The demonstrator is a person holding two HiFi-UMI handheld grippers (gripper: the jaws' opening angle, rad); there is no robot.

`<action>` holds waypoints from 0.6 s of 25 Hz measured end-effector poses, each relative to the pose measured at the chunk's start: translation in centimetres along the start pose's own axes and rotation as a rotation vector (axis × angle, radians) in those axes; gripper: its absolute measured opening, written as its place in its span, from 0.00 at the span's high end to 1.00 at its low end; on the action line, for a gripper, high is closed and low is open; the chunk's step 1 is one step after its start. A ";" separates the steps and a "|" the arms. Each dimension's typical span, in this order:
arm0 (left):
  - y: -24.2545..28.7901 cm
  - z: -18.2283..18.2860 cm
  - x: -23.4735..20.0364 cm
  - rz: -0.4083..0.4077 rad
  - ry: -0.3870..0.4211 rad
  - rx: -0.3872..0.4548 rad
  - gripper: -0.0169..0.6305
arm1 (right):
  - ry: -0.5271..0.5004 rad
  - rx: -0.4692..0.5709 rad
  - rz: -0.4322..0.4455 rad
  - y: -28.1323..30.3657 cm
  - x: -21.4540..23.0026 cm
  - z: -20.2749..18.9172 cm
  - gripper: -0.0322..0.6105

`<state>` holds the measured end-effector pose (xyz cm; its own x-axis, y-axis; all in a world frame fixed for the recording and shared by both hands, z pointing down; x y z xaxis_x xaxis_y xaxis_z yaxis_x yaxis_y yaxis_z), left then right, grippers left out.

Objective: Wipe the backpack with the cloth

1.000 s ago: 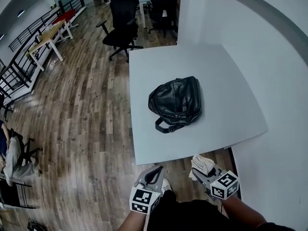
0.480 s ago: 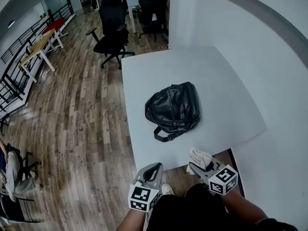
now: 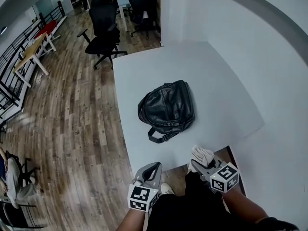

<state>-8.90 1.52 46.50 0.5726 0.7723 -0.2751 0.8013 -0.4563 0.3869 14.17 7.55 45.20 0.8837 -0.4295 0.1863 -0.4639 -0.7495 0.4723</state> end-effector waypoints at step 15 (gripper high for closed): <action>5.4 2.5 -0.1 0.052 0.013 0.004 0.96 | -0.098 0.030 -0.023 1.5 9.2 3.3 0.79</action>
<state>-4.17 -2.09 46.40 0.6112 0.7531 -0.2436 0.7712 -0.4974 0.3972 21.39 0.82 44.79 0.8843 -0.4581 0.0899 -0.4465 -0.7737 0.4494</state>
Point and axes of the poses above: the fingertips, and each gripper's own axes: y forward along the fingers, x to its right, z out of its top, the point moved 8 cm from there along -y, backward along the fingers, and after that the axes turned 4 degrees about -y, right-handed, at the moved point
